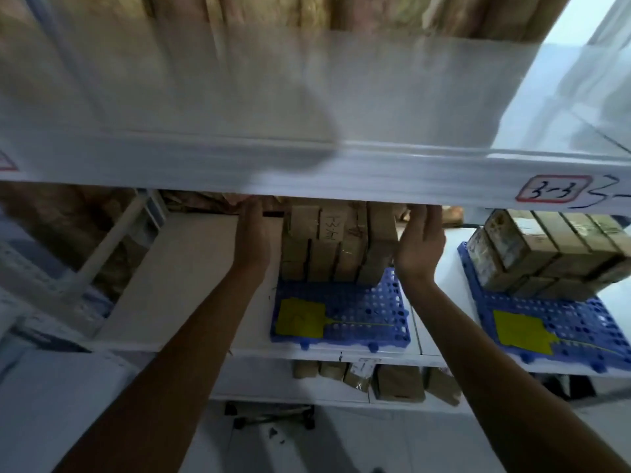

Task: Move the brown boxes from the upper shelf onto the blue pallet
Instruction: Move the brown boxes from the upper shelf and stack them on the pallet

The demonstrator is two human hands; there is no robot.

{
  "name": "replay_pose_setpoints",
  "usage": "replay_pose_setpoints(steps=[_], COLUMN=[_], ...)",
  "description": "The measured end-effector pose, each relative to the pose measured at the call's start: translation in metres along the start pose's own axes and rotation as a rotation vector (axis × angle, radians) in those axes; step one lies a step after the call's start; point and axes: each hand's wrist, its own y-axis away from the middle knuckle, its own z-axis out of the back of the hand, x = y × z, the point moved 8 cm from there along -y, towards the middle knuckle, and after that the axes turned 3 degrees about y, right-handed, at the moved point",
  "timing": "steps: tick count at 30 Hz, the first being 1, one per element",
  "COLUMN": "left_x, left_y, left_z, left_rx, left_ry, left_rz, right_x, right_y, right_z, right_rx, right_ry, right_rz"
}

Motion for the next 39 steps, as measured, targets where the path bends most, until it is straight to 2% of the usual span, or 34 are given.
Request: replay_pose_setpoints(steps=[2, 4, 6, 9, 13, 17, 29, 31, 33, 35, 37, 39], left_x=[0.028, 0.057, 0.080, 0.105, 0.109, 0.110, 0.110, 0.114, 0.124, 0.143, 0.163, 0.175], left_y=[-0.007, -0.010, -0.005, 0.000, 0.009, 0.009, 0.022, 0.020, 0.020, 0.028, 0.039, 0.048], left_z=[0.006, 0.003, -0.005, -0.015, -0.022, -0.022, -0.021, -0.020, -0.002, 0.021, 0.039, 0.043], left_rx=[-0.027, -0.005, 0.016, -0.010, -0.029, -0.012, -0.044, -0.036, -0.098, -0.143, -0.116, -0.080], left_ry=[0.052, 0.039, 0.034, 0.054, 0.029, -0.053, 0.053, 0.050, 0.001, -0.091, -0.197, -0.236], left_rz=[0.163, 0.295, 0.368, 0.442, 0.452, 0.445, 0.471, 0.445, 0.420, 0.459, 0.505, 0.532], right_x=[-0.041, -0.082, -0.105, -0.126, -0.134, -0.141, -0.136, -0.140, -0.155, -0.175, -0.193, -0.209], right_y=[-0.020, -0.030, -0.026, -0.017, -0.009, -0.008, 0.006, 0.001, -0.005, -0.007, 0.007, 0.025], right_z=[0.007, -0.013, -0.034, -0.055, -0.062, -0.057, -0.051, -0.038, -0.022, 0.000, 0.011, 0.013], right_rx=[-0.028, 0.190, 0.425, 0.579, 0.591, 0.602, 0.617, 0.573, 0.466, 0.377, 0.449, 0.559], right_ry=[-0.023, -0.031, -0.071, -0.156, -0.180, -0.176, -0.233, -0.250, -0.154, 0.135, 0.296, 0.306], right_rz=[-0.190, -0.358, -0.437, -0.539, -0.640, -0.636, -0.675, -0.670, -0.637, -0.537, -0.478, -0.504])
